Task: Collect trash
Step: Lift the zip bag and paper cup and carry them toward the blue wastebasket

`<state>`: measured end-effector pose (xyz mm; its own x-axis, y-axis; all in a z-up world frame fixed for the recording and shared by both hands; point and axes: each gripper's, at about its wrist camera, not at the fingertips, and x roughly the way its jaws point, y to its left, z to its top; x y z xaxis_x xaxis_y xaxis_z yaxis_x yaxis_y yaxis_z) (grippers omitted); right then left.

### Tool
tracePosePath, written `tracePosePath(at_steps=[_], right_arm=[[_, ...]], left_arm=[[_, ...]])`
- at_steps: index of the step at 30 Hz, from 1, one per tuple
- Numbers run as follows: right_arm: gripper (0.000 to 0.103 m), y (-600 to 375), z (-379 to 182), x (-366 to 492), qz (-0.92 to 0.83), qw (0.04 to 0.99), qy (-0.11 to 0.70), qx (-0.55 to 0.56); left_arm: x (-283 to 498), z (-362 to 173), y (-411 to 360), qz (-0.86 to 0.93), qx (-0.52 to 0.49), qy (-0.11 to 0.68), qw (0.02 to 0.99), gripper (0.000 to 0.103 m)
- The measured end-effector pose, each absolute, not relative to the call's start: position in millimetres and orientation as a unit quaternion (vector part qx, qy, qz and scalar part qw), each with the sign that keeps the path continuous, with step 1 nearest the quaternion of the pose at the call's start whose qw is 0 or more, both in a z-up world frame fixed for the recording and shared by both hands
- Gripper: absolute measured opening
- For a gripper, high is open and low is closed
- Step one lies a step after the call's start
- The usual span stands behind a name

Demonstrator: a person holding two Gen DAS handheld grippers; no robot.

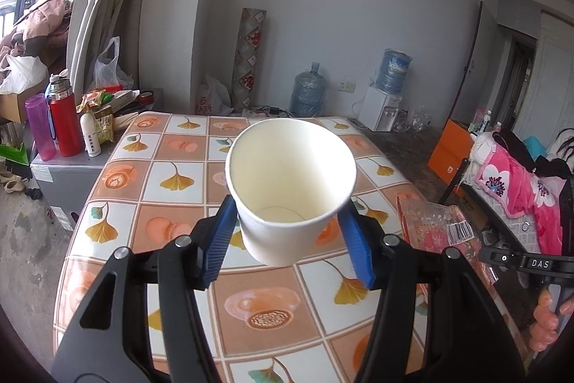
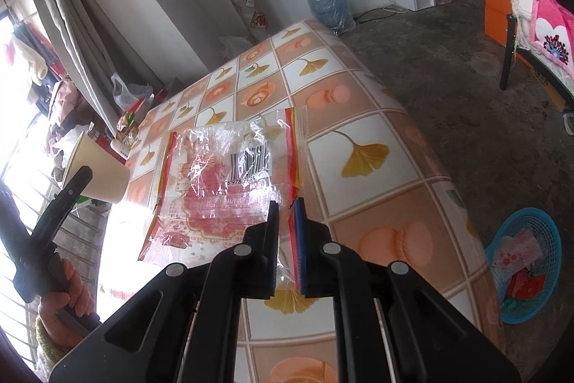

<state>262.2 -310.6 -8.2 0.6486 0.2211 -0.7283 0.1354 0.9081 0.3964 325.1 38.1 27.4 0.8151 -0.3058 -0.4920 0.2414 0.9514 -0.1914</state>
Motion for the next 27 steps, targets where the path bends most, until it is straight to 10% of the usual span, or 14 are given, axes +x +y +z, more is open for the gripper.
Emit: tracePosePath(at_steps=[27], right_arm=[[0.009,-445,7,114,-0.091,0.883,0.367,0.278]], left_arm=[[231,63,-141,-0.311,-0.008,0.266,0.912,0.054]])
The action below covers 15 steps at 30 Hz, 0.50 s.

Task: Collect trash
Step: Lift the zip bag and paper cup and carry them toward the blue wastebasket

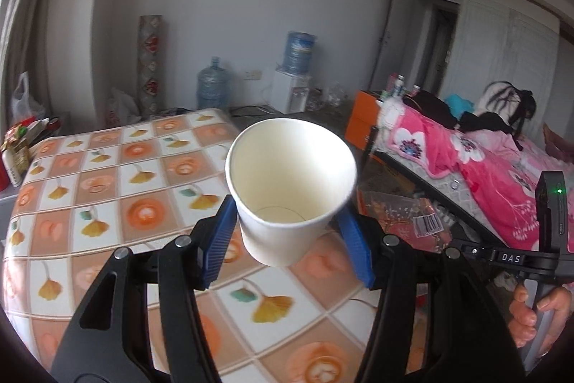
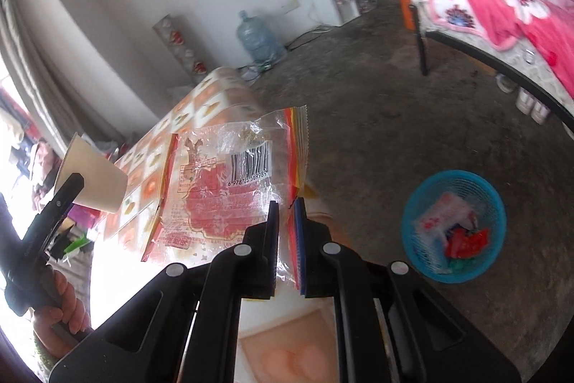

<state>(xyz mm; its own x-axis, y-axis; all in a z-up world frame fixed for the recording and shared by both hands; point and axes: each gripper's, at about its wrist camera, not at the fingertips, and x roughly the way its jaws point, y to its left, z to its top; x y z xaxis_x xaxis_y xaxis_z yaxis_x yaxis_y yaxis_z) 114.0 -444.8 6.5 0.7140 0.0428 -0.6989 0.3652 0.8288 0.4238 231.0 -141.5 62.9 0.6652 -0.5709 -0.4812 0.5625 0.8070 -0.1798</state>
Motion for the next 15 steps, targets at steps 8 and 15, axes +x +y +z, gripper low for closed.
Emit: tracePosePath(at_steps=[8,15], right_arm=[[0.009,-508,-9,50,-0.182,0.864,0.351,0.311],[0.009,-567,-54,6,-0.27,0.822,0.363,0.347]], left_arm=[[208,58,-243,-0.403,0.018,0.303,0.863,0.055],[202,20,-346,-0.466,0.052,0.377,0.799,0.056]])
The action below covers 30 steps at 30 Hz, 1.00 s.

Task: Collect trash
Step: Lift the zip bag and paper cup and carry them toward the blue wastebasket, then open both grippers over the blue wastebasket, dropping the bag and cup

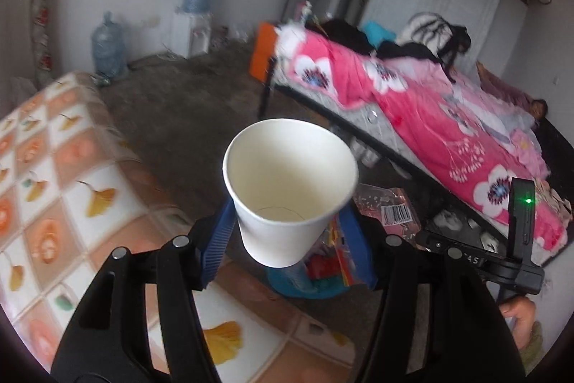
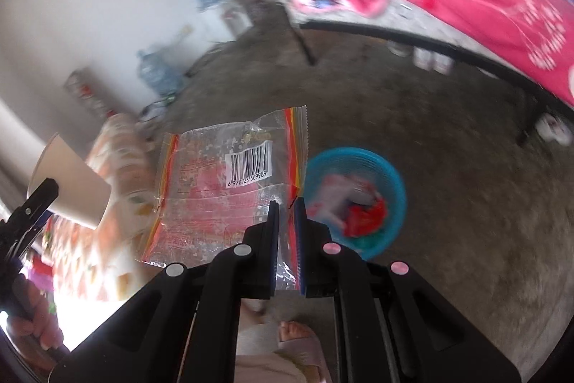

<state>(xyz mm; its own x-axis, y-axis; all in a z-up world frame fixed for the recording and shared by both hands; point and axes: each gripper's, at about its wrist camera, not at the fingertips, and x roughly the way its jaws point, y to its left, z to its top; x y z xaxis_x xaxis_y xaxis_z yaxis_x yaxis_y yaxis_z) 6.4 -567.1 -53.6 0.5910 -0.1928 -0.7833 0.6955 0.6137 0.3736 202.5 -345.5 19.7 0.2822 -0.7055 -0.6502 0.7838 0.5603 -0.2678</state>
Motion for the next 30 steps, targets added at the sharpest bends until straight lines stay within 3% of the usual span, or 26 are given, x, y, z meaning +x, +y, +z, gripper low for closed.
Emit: tracePosePath(at_steps=[9,17,19,21,23,24,30], right_arm=[[0.009,-618,-143,-3,-0.324,0.756,0.4,0.404],[0.011,-654,-216,18,-0.34,0.721,0.428,0.426],[0.015,-661,-233,21,-0.34,0.715,0.427,0.438],[0.022,-668,-253,25,-0.344,0.706,0.426,0.449],[0.043,-673,-275,27,-0.344,0.696,0.429,0.462],[0.046,-677,-287,27,-0.345,0.691,0.432,0.467],[0.056,-675,-307,16,-0.37,0.676,0.436,0.466]], left_arm=[[225,-77,-462,-0.463,0.075,0.525,0.71,0.057],[220,-152,-538,-0.449,0.131,0.582,0.665,0.058],[218,-167,-555,-0.448,0.141,0.592,0.655,0.059],[220,-182,-566,-0.44,0.141,0.604,0.65,0.071],[221,-192,-569,-0.43,0.135,0.606,0.655,0.078],[223,-196,-570,-0.426,0.131,0.609,0.656,0.079],[230,-191,-557,-0.43,0.088,0.614,0.655,0.081]])
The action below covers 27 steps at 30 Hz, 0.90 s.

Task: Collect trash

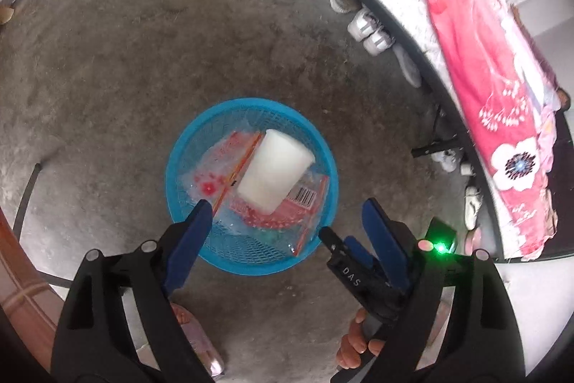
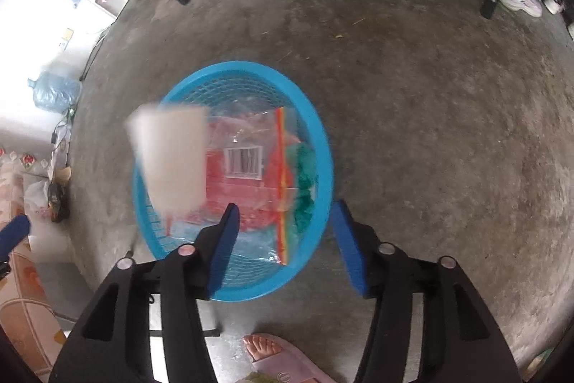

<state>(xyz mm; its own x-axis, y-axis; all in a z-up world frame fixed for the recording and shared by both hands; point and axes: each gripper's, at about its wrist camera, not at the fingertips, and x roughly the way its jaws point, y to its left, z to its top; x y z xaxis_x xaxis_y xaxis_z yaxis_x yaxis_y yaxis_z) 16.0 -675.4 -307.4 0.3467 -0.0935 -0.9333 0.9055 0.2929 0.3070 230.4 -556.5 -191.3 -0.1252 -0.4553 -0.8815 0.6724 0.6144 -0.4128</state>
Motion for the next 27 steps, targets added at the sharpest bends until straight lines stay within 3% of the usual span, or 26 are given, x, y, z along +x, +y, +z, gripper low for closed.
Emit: tracePosePath(at_steps=[12,14,27], right_arm=[[0.06,-666,-257,-10,-0.378,0.719,0.396,0.429],[0.064,-658,-242,-13,-0.374,0.734,0.388,0.414],[0.069,-586,-120,-24,-0.315,0.83,0.342,0.306]], left_arm=[[224,-106,-504,-0.467,0.036,0.549,0.693,0.083],[221,-88,-490,-0.473,0.03,0.531,0.702,0.083],[199,28,-333,-0.46,-0.039,0.42,0.782,0.086]])
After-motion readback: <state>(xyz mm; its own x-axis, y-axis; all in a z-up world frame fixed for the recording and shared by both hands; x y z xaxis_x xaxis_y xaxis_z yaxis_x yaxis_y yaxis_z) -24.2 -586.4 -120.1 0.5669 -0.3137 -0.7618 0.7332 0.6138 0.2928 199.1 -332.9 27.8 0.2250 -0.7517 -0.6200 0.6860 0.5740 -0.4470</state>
